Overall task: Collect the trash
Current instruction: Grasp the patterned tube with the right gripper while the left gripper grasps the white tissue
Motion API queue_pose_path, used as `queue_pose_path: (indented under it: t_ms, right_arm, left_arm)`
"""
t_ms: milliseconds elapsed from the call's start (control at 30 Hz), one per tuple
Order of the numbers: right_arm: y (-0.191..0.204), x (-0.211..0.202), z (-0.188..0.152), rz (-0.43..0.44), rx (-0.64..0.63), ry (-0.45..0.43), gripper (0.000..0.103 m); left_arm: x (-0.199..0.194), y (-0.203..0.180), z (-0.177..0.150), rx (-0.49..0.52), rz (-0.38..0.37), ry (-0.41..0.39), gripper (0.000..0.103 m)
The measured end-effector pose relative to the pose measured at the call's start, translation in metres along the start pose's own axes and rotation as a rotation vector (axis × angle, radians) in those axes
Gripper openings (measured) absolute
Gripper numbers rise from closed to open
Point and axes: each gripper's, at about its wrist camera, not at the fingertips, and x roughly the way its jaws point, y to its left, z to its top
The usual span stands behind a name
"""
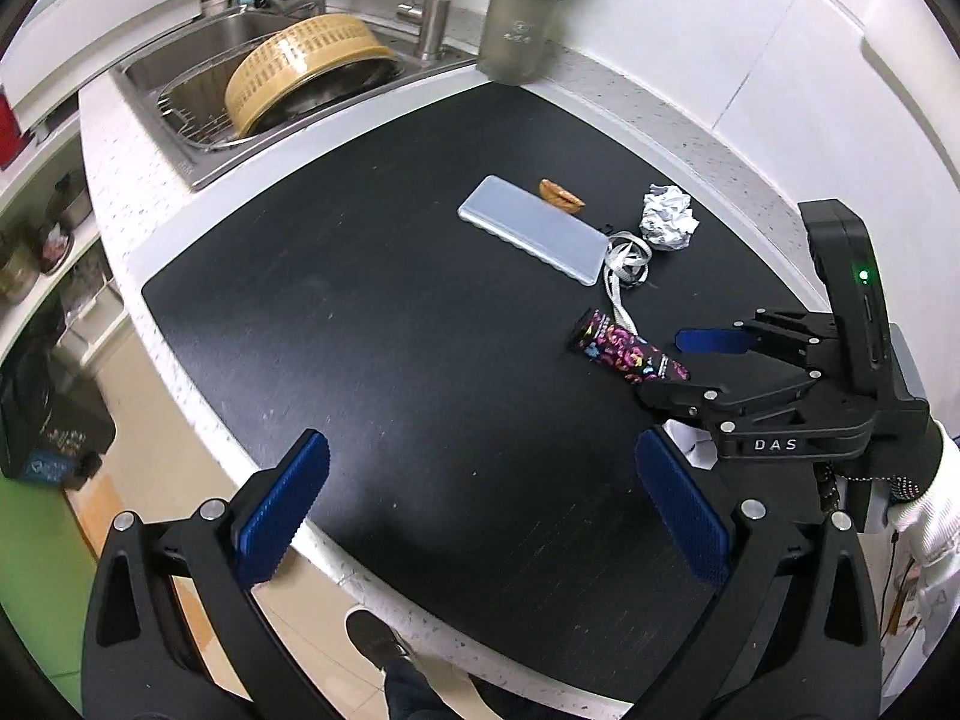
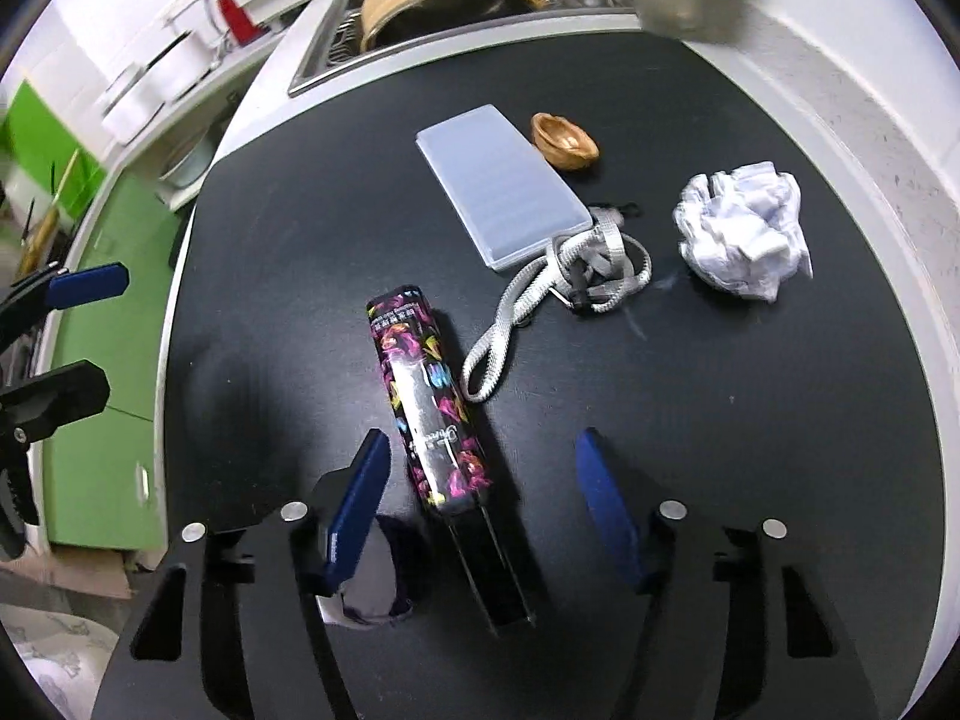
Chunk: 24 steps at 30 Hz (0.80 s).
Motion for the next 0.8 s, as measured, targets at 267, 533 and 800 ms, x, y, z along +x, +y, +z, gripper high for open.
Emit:
queue_pose_path:
  t_ms: [267, 533, 800]
  right_arm:
    - [0.005, -0.001, 0.001, 0.006, -0.04, 0.003, 0.023]
    - [-0.012, -0.032, -0.009, 0.003, 0.041, -0.062, 0.023]
    - [-0.034, -0.059, -0.024, -0.037, 0.114, -0.105, 0.023]
  left_arm:
    - [0.002, -0.01, -0.006, 0.004, -0.023, 0.008, 0.1]
    - [0.014, -0.041, -0.006, 0.062, -0.055, 0.031, 0.1]
    - [0.036, -0.082, -0.01, 0.135, -0.088, 0.069, 0.1]
